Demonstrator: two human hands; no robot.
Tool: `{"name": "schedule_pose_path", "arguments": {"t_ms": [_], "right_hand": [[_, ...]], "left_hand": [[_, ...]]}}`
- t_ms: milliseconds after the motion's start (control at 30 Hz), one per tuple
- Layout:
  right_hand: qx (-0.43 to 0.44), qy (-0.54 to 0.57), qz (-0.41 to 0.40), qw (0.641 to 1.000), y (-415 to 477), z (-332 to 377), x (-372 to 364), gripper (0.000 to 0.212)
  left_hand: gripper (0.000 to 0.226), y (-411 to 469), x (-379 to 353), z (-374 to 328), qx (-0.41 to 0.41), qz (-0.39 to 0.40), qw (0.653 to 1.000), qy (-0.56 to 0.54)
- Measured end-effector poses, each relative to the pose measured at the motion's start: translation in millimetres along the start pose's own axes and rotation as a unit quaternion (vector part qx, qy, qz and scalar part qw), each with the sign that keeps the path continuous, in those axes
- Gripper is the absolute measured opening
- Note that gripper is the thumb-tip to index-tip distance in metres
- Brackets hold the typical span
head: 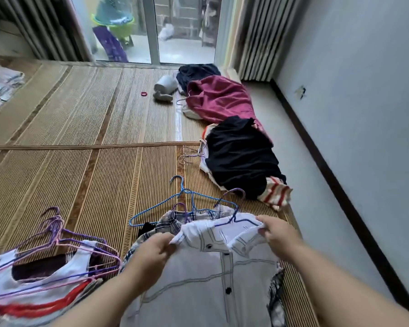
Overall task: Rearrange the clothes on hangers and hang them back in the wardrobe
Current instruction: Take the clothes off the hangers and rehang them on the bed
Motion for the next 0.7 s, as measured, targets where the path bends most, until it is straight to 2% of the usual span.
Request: {"name": "schedule_pose_path", "arguments": {"t_ms": [67, 300, 400, 467, 500, 600, 700], "right_hand": [[0.019, 0.005, -0.017, 1.000, -37.1, 8.0, 24.9, 0.016], [0.045, 0.063, -0.125, 0.989, -207.1, 34.4, 124.3, 0.017], [0.038, 0.087, -0.180, 0.979, -275.5, 28.8, 165.9, 0.016], [0.031, 0.102, -0.245, 0.964, -319.2, 21.8, 200.8, 0.015], [0.024, 0.118, -0.288, 0.950, -341.2, 15.4, 221.0, 0.016], [0.005, 0.119, -0.390, 0.913, -393.3, -2.8, 275.2, 0.015], [-0.012, 0.114, -0.431, 0.895, -434.4, -35.5, 309.2, 0.018]], "left_hand": [[0.019, -20.1, 12.1, -17.6, 0.007, 0.027, 0.999, -0.040], [0.022, -118.4, 49.8, -100.1, -0.009, 0.085, 0.990, -0.112], [0.015, -147.0, 69.3, -149.8, -0.074, 0.085, 0.992, -0.050], [0.021, -167.2, 82.7, -200.7, -0.120, 0.074, 0.988, -0.058], [0.012, -176.6, 87.9, -227.4, -0.145, 0.058, 0.986, -0.050], [0.035, -205.5, 97.6, -298.3, -0.245, 0.017, 0.969, -0.012], [0.039, -225.6, 80.6, -354.1, -0.312, 0.017, 0.949, 0.034]]}}
Point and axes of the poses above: each hand's wrist, its own y-axis towards the middle knuckle, its own x-axis out of the back of the hand, z = x × y, the point moved 6 cm from there along y, towards the middle knuckle, and after that the axes turned 3 degrees about -z, right-handed, at the moved point
